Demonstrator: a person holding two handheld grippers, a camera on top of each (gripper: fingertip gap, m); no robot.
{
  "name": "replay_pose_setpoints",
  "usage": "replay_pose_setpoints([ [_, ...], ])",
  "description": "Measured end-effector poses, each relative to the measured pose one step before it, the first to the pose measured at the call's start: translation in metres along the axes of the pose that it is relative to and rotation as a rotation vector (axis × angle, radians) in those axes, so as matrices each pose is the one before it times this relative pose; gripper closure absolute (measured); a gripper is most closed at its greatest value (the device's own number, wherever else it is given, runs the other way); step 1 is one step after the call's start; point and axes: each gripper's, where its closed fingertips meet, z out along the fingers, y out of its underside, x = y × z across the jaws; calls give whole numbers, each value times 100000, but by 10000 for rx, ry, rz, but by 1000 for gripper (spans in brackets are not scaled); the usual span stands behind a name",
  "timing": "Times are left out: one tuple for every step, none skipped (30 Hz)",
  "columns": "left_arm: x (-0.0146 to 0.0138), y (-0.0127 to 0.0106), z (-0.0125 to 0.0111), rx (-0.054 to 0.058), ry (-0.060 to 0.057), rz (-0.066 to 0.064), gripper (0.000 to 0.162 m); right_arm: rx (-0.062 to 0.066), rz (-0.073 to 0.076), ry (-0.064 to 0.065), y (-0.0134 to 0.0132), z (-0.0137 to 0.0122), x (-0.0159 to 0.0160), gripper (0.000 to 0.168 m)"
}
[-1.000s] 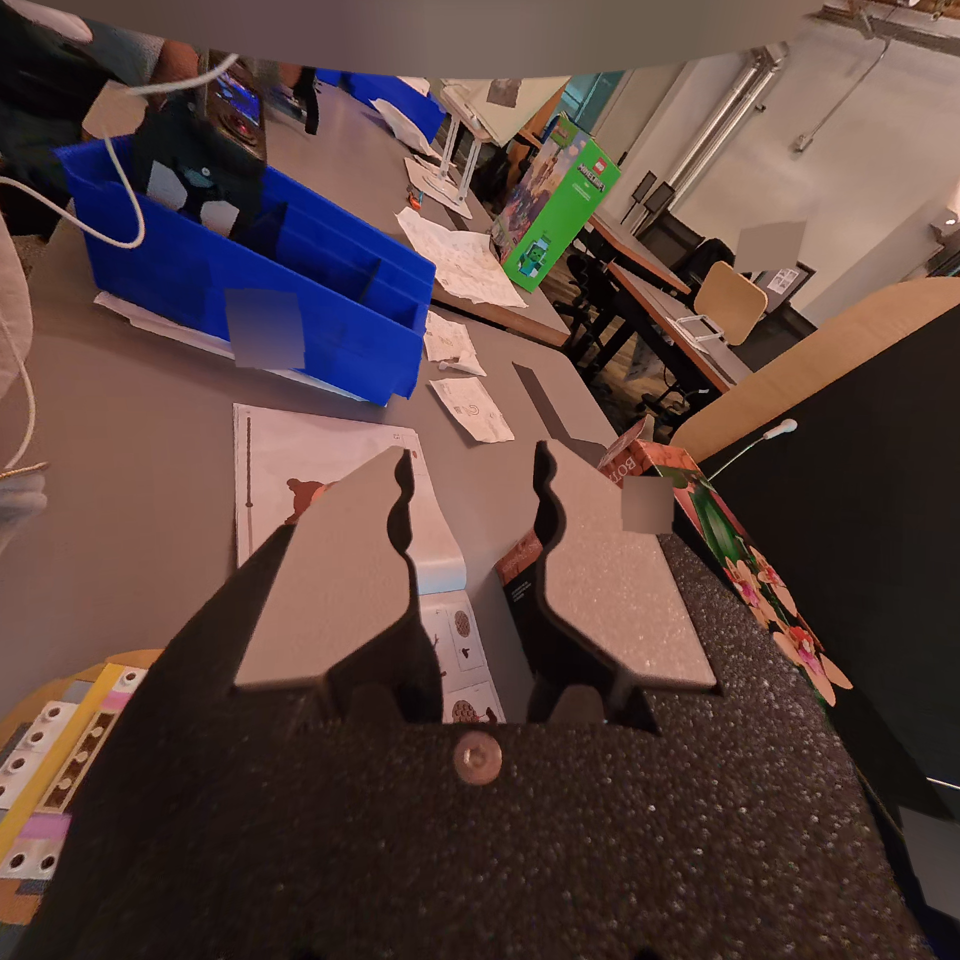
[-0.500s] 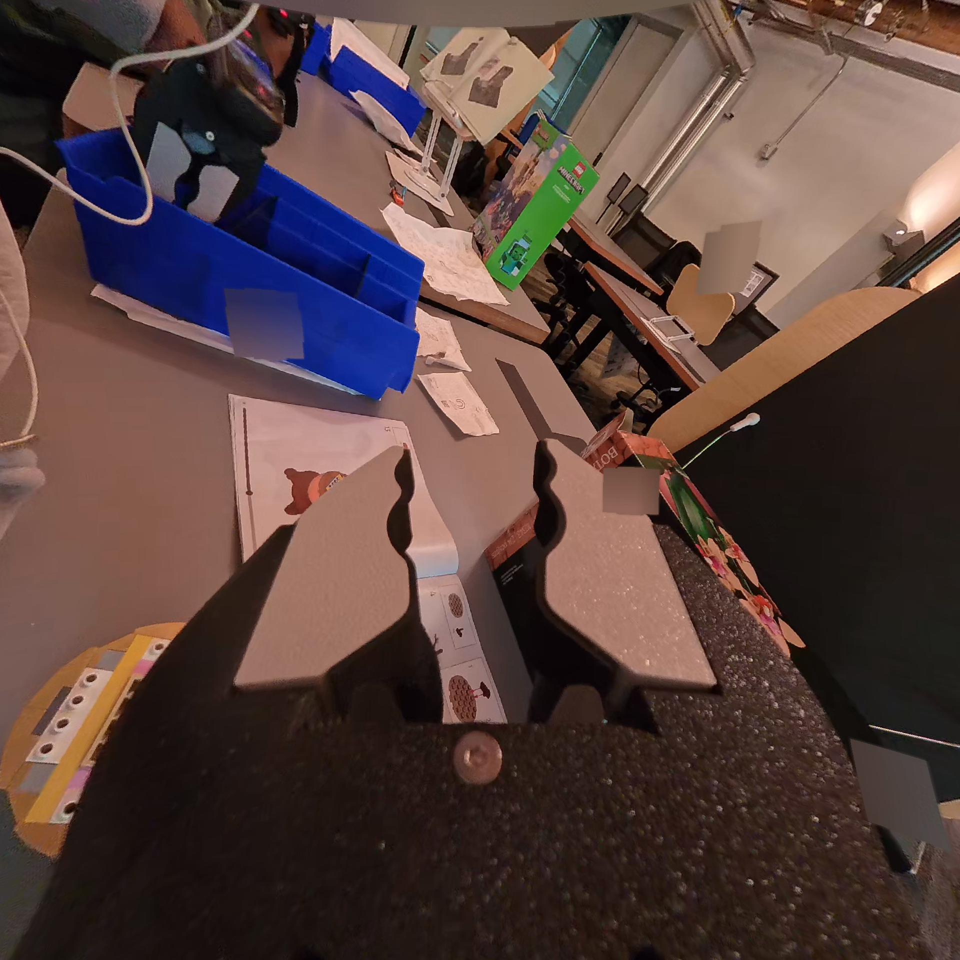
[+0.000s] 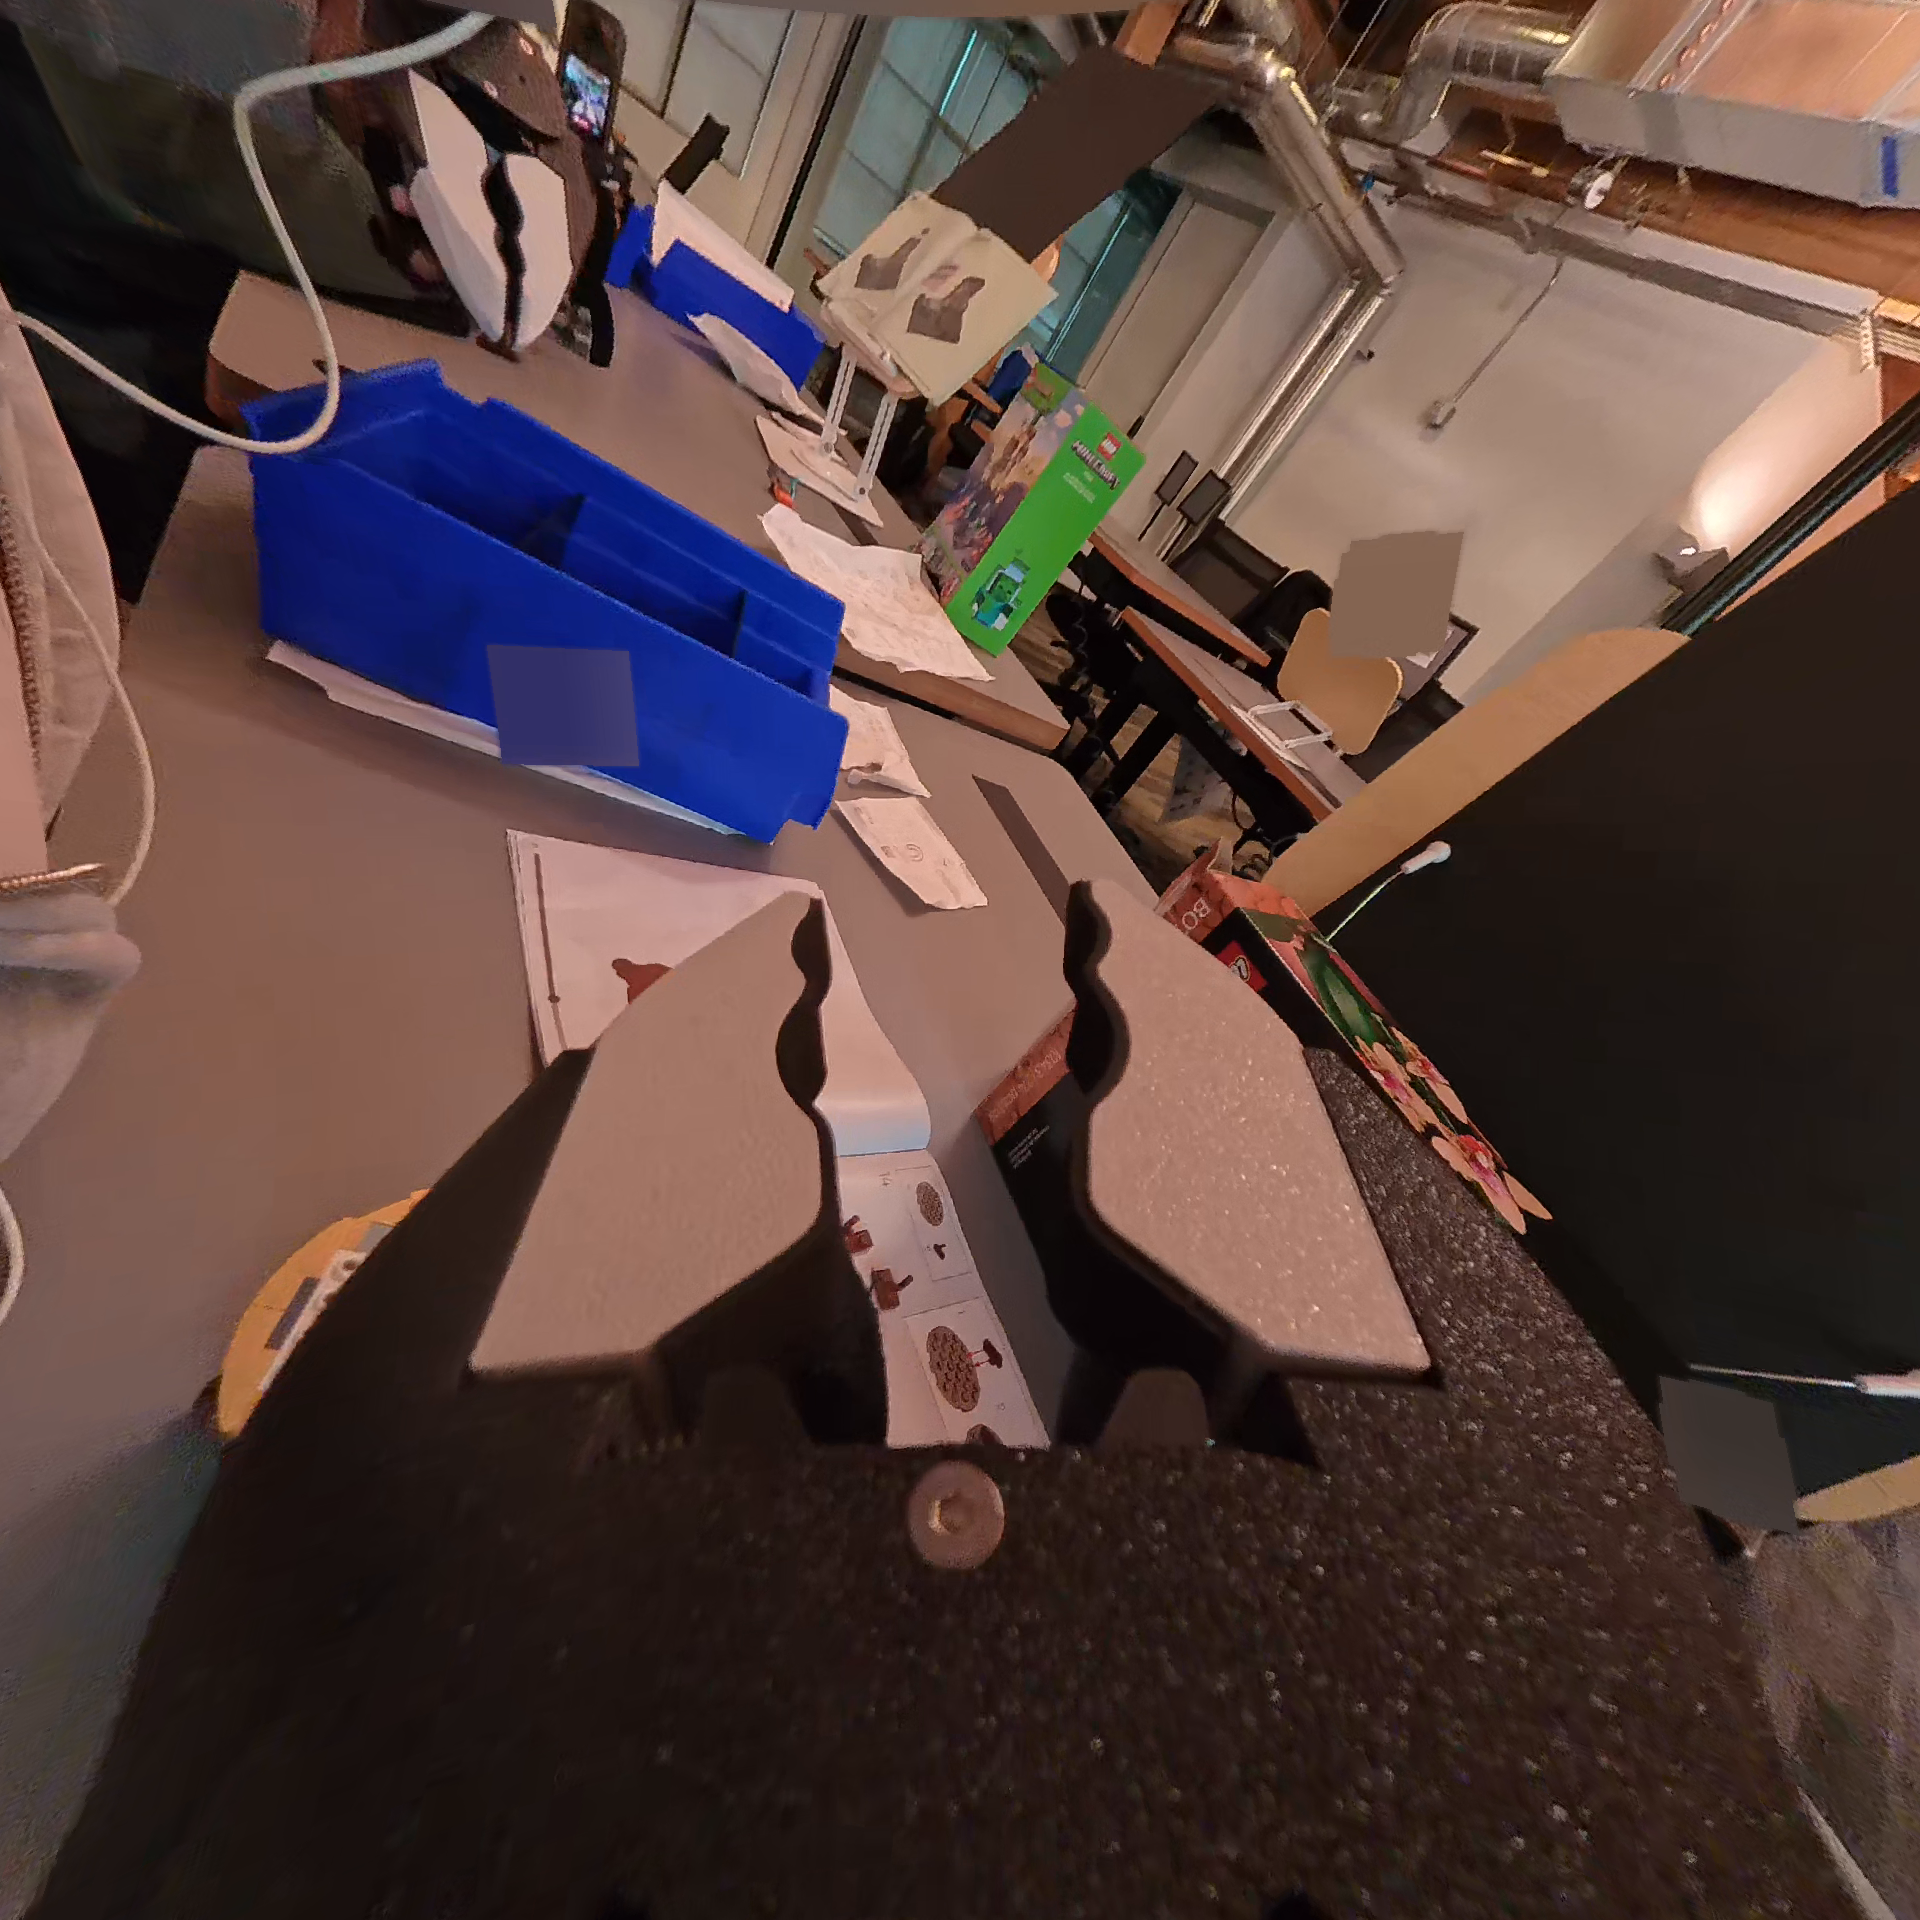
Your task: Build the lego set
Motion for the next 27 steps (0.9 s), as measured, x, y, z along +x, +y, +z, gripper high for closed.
replay_pose_setpoints([
  [294,-1395,-48,657,-141,119,159,53,-4,72,-54,-424,-70,125],
  [102,-1335,170,509,-283,156,160,59,6,69,-51,-412,-92,125],
  [-294,-1198,432,291,-575,137,160,91,32,32,-79,-420,-151,125],
  [-669,-927,702,-26,-892,49,160,128,43,31,-120,-417,-142,125],
  [-643,-741,944,-280,-995,58,160,182,45,98,-162,-394,-76,126],
  [-141,-835,1111,-247,-816,146,160,196,74,143,-140,-360,-28,126],
  [497,-1112,1233,-22,-515,212,160,178,94,113,-68,-316,-78,127],
  [1066,-1394,1358,255,-164,210,160,161,88,69,0,-292,-137,127],
  [1385,-1460,1510,442,140,121,160,91,65,58,96,-268,-123,127],
  [1286,-1084,1739,328,224,54,160,28,73,82,143,-270,-57,127],
  [1045,-536,1932,64,234,99,160,-1,73,42,157,-312,-85,127],
  [858,-254,2024,-34,260,179,160,-4,25,-15,146,-363,-142,127],
  [563,-204,2079,-19,175,128,160,-49,-26,-5,192,-422,-70,127],
  [475,-33,2104,-103,203,43,160,-146,-49,35,314,-456,27,127],
  [643,137,2127,-193,388,-12,160,-129,-2,83,317,-501,139,128],
  [655,250,2154,-221,502,-80,160,-63,51,78,273,-530,150,128],
  [264,510,2174,-340,397,-101,160,-57,62,50,313,-540,133,128],
  [-291,810,2134,-486,190,-64,159,-59,86,85,349,-540,180,128],
  [-561,988,2090,-581,142,-31,159,-49,101,110,372,-518,207,128],
  [-619,965,2011,-591,210,-85,159,-65,87,103,394,-492,192,128],
  [-560,723,1907,-499,316,-193,159,-76,70,125,414,-455,220,128],
  [-445,525,1738,-458,410,-257,159,-66,71,154,391,-403,237,129],
  [-517,355,1527,-453,298,-185,159,-58,70,147,374,-360,213,129],
  [-536,231,1328,-401,183,-10,159,-71,53,106,377,-291,142,129],
  [-434,70,1122,-311,150,55,160,-94,40,100,372,-257,136,129],
  [-281,-21,910,-275,123,38,160,-105,32,98,345,-220,141,129],
  [-148,-35,702,-267,79,71,160,-103,14,74,319,-202,119,129],
])
